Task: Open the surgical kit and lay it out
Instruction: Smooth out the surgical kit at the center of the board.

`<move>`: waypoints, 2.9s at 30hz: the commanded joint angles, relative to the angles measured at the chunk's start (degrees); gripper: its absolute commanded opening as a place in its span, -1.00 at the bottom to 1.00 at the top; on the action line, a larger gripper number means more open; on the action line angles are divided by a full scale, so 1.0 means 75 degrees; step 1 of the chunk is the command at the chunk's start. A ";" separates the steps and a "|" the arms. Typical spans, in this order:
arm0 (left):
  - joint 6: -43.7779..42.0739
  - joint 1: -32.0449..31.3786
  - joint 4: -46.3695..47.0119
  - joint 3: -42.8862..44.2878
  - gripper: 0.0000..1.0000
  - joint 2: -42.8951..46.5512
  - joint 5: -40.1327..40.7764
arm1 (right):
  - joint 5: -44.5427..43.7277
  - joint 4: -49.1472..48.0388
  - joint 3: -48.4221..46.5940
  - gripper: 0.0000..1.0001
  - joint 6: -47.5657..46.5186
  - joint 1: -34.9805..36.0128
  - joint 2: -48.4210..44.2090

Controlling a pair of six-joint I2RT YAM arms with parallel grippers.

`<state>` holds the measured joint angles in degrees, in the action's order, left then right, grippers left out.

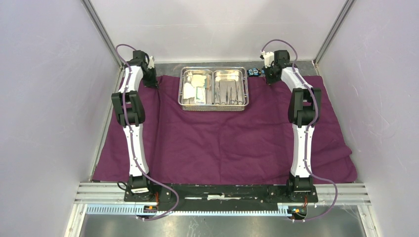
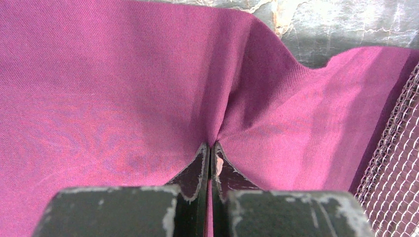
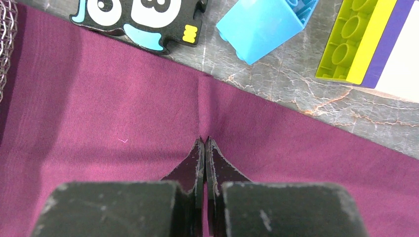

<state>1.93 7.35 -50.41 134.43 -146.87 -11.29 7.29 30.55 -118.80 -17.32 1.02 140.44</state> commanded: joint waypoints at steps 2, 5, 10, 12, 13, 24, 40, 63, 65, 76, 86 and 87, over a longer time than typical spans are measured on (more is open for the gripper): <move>-0.0682 0.0459 0.0638 0.0409 -0.95 -0.0096 0.1703 | -0.1348 -0.0166 -0.0420 -1.00 -0.0304 -0.0536 0.0281; -0.0658 0.0460 0.0636 0.0500 -0.95 -0.0143 0.1693 | -0.1365 -0.0176 -0.0425 -1.00 -0.0292 -0.0545 0.0247; -0.0601 0.0439 0.0640 0.0841 -0.95 -0.0279 0.1726 | -0.1447 -0.0170 -0.0404 -1.00 -0.0362 -0.0566 0.0182; -0.0598 0.0406 0.0639 0.0936 -0.95 -0.0327 0.1771 | -0.1458 -0.0177 -0.0355 -1.00 -0.0374 -0.0592 0.0159; -0.0604 0.0398 0.0640 0.0955 -0.95 -0.0339 0.1780 | -0.1447 -0.0182 -0.0329 -1.00 -0.0374 -0.0614 0.0148; -0.0778 0.0379 0.0647 0.0502 -0.95 -0.0125 0.1708 | -0.1452 -0.0203 -0.0476 -1.00 -0.0397 -0.0628 0.0298; -0.1000 0.0332 0.0640 0.0132 -0.95 0.0128 0.1540 | -0.1664 -0.0478 0.0044 -1.00 -0.0755 -0.0628 0.0055; -0.1918 0.0938 0.1640 -0.3249 0.76 0.3099 0.1541 | -0.0246 -0.1311 0.4282 0.69 -0.1424 -0.1284 -0.3826; -0.2110 0.0929 0.2023 -0.4344 0.81 0.3864 0.1178 | -0.0129 -0.1496 0.5135 0.74 -0.1707 -0.1293 -0.4434; -0.4778 0.1065 0.2011 -0.9181 0.96 0.6939 0.0662 | 0.0307 -0.0117 0.8459 0.77 -0.4172 -0.1377 -0.6882; -0.5994 0.1705 0.1366 -1.1113 0.94 0.8294 0.0782 | -0.0353 0.0944 1.0480 0.76 -0.5784 -0.2101 -0.8525; -0.6160 0.1747 0.1374 -1.1318 0.94 0.8412 0.0878 | -0.0529 0.1004 1.0681 0.76 -0.5897 -0.2153 -0.8656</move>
<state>-36.40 19.62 -39.07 53.74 -89.23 -6.02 6.76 34.37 -42.61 -54.46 -13.56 80.07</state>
